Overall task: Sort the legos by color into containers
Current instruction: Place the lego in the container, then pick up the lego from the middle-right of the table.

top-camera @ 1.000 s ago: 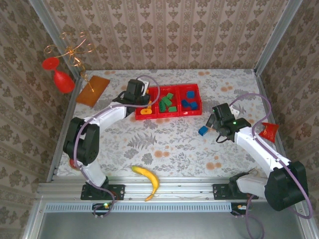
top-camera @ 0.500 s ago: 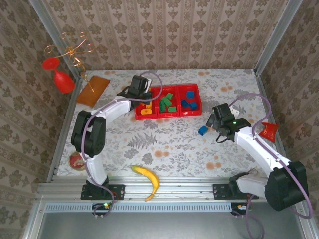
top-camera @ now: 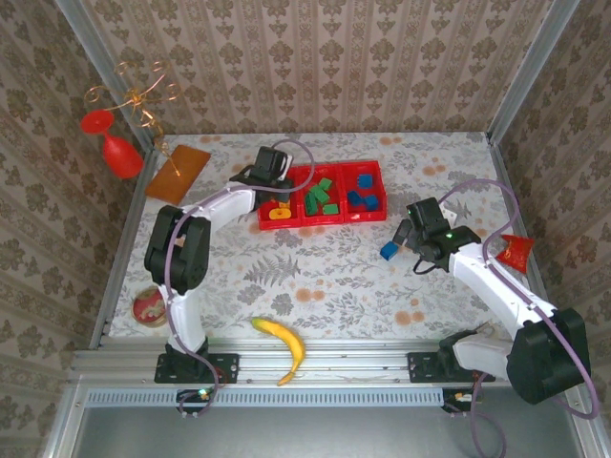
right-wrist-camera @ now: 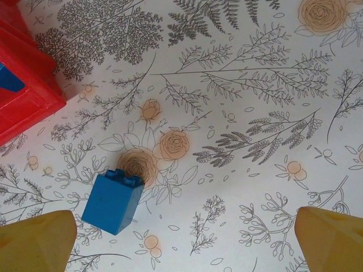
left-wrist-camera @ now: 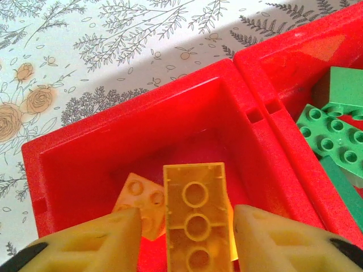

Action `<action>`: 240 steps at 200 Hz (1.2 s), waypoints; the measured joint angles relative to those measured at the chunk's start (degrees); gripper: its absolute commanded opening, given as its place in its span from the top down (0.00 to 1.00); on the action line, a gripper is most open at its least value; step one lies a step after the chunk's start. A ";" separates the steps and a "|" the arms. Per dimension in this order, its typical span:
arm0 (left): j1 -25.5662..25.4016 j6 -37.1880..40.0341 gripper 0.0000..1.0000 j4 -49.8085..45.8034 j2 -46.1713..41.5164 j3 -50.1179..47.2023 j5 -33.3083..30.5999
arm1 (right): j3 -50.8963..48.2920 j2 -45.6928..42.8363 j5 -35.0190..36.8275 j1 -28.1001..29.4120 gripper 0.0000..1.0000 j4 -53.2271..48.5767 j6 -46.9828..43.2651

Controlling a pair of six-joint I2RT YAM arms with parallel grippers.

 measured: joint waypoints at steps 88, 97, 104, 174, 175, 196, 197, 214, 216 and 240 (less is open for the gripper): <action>0.00 -0.74 0.36 -0.17 -5.51 -1.57 -1.53 | -1.11 1.49 -0.09 3.85 0.00 -1.99 0.04; -0.02 -0.98 0.34 -0.17 -7.78 -2.80 -1.68 | -1.11 1.75 -0.11 4.24 0.00 -2.40 0.04; 0.00 -1.22 0.32 -0.11 -9.42 -3.67 -1.73 | -1.11 1.95 -0.09 4.59 0.00 -2.62 0.07; 0.00 -4.96 0.00 1.38 -25.46 -15.28 -3.67 | -0.94 5.33 -0.09 8.46 0.00 -2.91 1.11; 0.00 -5.03 0.00 1.36 -25.59 -15.39 -3.72 | -0.94 5.38 -0.09 8.48 0.00 -2.91 1.11; 0.00 -5.51 0.00 1.29 -29.86 -19.37 -4.81 | -0.66 6.78 -0.13 9.42 0.00 -2.91 1.29; 0.00 -5.57 0.00 1.29 -30.16 -19.61 -4.92 | -0.63 6.82 -0.13 9.44 0.00 -2.91 1.29; 0.00 -6.43 0.00 1.31 -33.29 -22.58 -5.79 | -0.26 7.76 -0.17 9.99 0.02 -2.89 1.33; 0.00 -6.54 0.00 1.29 -33.66 -22.93 -5.88 | -0.22 7.82 -0.17 10.03 0.02 -2.89 1.33; 0.33 -7.98 0.00 1.33 -38.14 -27.06 -6.73 | 0.09 9.20 -0.72 10.29 0.06 -2.82 1.36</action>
